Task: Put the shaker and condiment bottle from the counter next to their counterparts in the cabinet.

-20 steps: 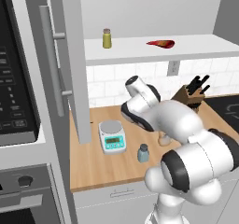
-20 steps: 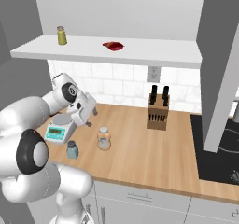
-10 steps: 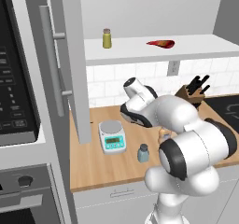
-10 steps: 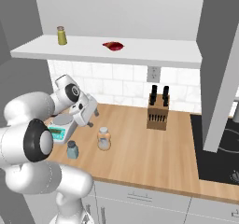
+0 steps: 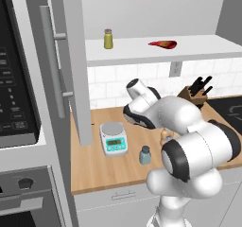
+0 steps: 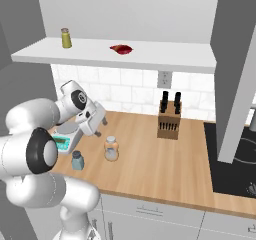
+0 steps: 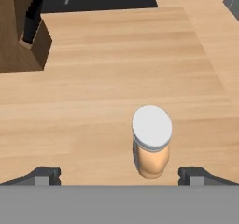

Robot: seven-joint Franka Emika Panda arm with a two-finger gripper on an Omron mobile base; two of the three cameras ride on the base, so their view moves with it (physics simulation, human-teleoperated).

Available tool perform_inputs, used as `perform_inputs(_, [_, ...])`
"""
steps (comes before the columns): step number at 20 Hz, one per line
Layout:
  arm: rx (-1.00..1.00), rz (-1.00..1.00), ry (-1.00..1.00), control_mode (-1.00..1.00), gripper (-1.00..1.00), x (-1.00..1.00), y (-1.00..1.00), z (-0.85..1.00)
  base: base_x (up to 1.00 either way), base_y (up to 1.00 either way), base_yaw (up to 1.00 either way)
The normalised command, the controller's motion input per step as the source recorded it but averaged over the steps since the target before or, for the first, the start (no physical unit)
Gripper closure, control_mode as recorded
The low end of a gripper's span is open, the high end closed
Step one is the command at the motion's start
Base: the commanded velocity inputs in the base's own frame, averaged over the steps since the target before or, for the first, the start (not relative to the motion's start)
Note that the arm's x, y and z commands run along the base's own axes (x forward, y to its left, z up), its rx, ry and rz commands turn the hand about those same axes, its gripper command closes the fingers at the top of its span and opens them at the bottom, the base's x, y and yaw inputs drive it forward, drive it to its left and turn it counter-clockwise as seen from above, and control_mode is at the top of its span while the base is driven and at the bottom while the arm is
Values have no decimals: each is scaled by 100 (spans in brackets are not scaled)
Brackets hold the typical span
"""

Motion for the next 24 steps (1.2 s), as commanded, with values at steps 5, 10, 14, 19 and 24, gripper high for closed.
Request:
perform_inputs(5, [0,0,0,-100,-100,-23,-3,-5,0,0,0])
perform_inputs(10, [0,0,0,-100,-100,-27,0,-13,0,0,0])
perform_inputs(14, [0,0,0,-100,-100,-16,-3,-13,0,0,0])
perform_inputs(19, [0,0,0,-100,-100,-2,-6,-6,0,0,0])
perform_inputs(24, [0,0,0,-100,-100,0,-6,-6,0,0,0])
